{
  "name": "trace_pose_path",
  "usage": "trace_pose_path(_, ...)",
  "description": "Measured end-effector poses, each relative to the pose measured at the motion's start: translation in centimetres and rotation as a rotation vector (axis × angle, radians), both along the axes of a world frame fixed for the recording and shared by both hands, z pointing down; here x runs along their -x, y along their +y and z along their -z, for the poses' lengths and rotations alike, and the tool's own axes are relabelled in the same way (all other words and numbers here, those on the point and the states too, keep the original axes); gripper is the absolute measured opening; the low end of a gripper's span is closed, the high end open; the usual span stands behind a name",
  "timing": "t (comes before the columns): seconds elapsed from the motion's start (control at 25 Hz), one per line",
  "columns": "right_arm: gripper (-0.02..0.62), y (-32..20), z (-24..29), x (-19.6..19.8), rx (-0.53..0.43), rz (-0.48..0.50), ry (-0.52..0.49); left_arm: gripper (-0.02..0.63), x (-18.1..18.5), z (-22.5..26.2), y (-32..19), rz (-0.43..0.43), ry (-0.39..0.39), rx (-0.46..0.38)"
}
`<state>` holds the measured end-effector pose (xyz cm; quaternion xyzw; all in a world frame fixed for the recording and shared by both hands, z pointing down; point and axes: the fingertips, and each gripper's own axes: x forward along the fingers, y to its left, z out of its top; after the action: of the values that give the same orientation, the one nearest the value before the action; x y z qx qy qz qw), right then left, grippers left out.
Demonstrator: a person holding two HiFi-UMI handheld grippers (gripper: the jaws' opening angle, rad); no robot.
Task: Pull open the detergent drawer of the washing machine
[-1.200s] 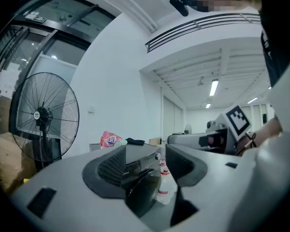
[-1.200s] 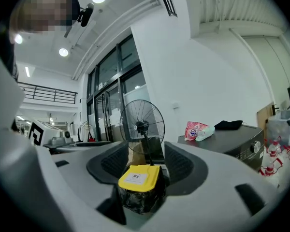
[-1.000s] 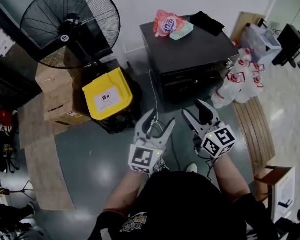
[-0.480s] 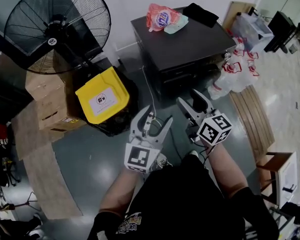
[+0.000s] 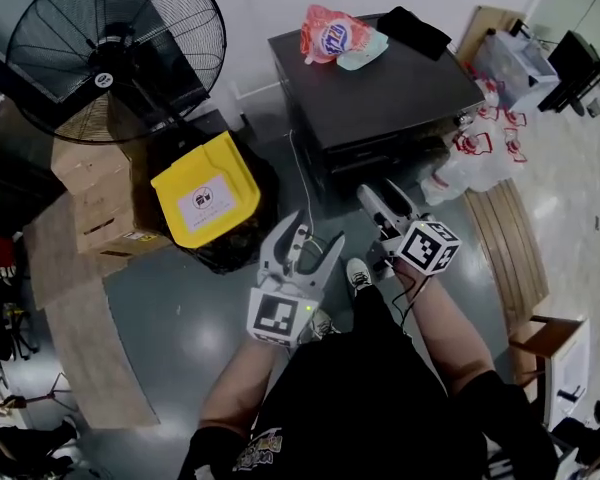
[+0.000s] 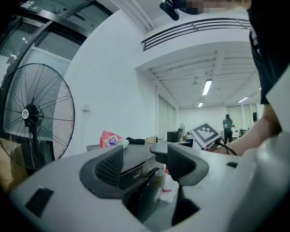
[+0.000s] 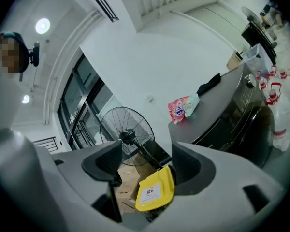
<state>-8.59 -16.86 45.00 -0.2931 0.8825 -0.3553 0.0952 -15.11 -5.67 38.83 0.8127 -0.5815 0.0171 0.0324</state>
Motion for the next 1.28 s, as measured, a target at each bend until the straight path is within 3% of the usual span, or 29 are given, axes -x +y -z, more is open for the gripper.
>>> trace_pose_path(0.44,0.356,-7.6,-8.3,-0.5,0.259,0.012,-0.101,0.261,-1.2,-2.4,-7.1,0.041,0.013,0.065)
trace_pose_path(0.6,0.389,-9.6,-11.4,0.2,0.396,0.005,-0.164,0.261,-1.0,-3.9,-9.3,0.059,0.003,0.078)
trace_pose_path(0.8,0.414,-12.3,-14.3,1.0,0.446,0.015,-0.189,0.261,-0.9,-4.6,-12.0,0.071,0.023,0.145)
trace_pose_path(0.96,0.449,-13.9,-16.2,1.2,0.511,0.002,-0.234,0.261,-0.6,-5.9,-13.6,0.09,0.026,0.133)
trace_pose_path(1.16,0.471,-14.9,-18.7,0.9,0.621,-0.035,-0.219,0.261,-0.5,-7.3,-15.3,0.1,0.03,0.139)
trace_pose_path(1.28,0.477,-15.9,-19.2,1.2,0.606,-0.023,-0.246,0.261,-0.5,-7.6,-16.2,0.103,0.042,0.155)
